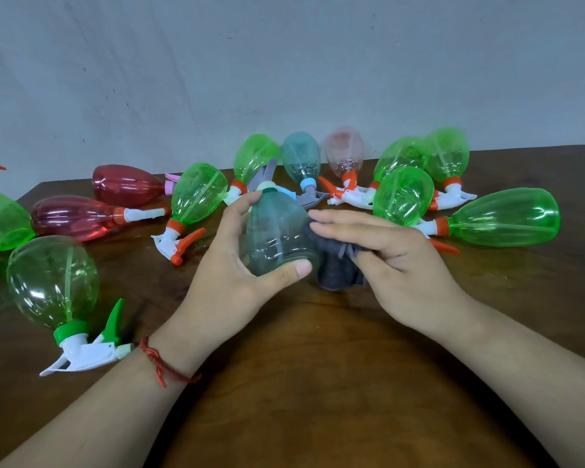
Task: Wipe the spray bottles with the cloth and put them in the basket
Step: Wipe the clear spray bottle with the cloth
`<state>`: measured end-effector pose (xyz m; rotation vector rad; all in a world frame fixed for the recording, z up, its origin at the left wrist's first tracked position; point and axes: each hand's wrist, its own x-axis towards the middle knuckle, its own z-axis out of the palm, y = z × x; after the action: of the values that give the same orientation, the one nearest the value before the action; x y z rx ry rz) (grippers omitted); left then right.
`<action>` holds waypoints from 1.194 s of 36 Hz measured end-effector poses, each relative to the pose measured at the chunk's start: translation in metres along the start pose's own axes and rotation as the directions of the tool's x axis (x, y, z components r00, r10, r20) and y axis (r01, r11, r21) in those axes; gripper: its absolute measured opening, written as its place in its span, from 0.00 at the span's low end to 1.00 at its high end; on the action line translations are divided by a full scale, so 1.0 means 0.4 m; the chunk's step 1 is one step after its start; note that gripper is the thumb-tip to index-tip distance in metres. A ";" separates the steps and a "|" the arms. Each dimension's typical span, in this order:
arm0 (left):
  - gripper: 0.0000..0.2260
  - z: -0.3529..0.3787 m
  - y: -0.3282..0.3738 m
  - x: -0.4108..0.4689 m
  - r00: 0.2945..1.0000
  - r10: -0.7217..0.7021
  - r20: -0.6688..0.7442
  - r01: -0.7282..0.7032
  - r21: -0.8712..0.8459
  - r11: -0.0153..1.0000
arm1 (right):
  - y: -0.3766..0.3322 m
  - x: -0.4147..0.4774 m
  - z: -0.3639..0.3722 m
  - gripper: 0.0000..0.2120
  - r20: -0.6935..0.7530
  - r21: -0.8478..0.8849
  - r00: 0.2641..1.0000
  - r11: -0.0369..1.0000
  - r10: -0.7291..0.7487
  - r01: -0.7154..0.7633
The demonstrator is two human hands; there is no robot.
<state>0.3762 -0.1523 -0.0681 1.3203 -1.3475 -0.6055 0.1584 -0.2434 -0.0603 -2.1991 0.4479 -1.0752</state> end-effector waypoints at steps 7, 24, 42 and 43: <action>0.44 0.012 0.009 -0.024 0.972 0.070 0.225 -0.067 -0.024 0.998 | 0.009 0.019 -0.005 0.25 -0.075 0.130 0.988 0.983 0.138 -0.128; 0.47 0.014 0.007 -0.015 0.986 0.116 0.117 -0.126 0.090 0.988 | 0.001 0.003 0.000 0.29 -0.050 -0.050 0.999 0.999 -0.019 0.017; 0.46 -0.002 0.008 -0.002 0.998 0.060 -0.009 -0.059 0.130 0.990 | -0.005 -0.007 0.015 0.31 0.015 -0.126 0.995 0.987 -0.098 0.099; 0.46 -0.002 0.008 -0.005 0.998 0.056 0.011 -0.057 0.134 0.989 | -0.003 -0.005 0.015 0.31 0.011 -0.125 0.997 0.989 -0.082 0.083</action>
<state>0.3753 -0.1496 -0.0655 1.3838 -1.4476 -0.4875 0.1620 -0.2390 -0.0632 -2.3483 0.4357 -1.1106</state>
